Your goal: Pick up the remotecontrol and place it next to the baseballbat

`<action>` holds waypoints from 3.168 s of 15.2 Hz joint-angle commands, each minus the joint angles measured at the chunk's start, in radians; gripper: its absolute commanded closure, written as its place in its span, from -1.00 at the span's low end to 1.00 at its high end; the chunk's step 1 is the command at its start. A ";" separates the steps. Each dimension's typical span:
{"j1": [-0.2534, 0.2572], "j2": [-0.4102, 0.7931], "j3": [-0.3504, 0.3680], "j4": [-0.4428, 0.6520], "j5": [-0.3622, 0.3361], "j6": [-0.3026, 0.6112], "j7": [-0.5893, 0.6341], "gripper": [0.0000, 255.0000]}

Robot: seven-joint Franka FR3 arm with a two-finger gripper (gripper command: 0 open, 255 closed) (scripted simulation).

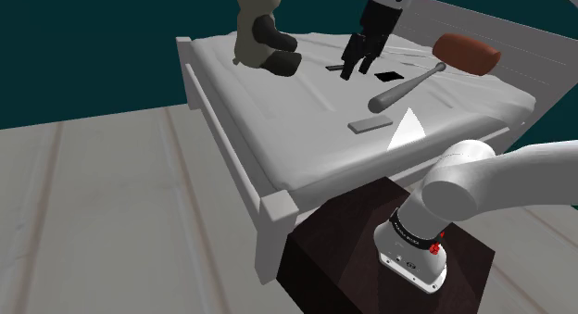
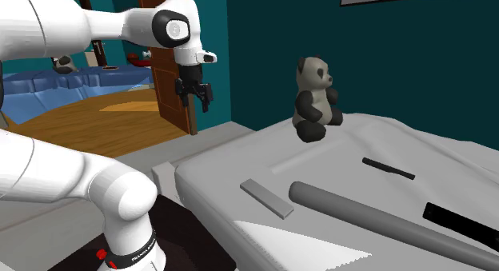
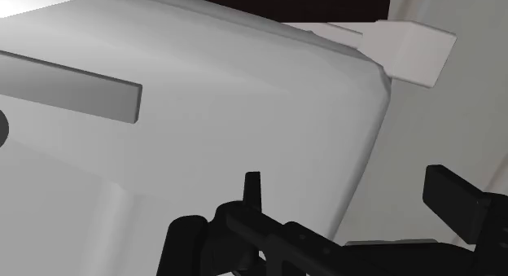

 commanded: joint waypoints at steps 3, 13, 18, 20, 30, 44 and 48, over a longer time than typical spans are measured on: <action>0.009 -0.034 -0.044 -0.060 -0.031 0.016 -0.096 -1.00; 0.022 -0.095 -0.306 -0.262 -0.244 0.130 -0.589 -1.00; 0.029 -0.034 -0.460 -0.294 -0.363 0.222 -0.838 -1.00; 0.039 0.008 -0.525 -0.293 -0.406 0.267 -0.937 -1.00; 0.213 0.352 -0.894 -0.180 -0.485 0.539 -1.450 -1.00; 0.256 0.447 -0.970 -0.226 -0.460 0.675 -1.485 -1.00; 0.256 0.447 -0.970 -0.226 -0.460 0.675 -1.485 1.00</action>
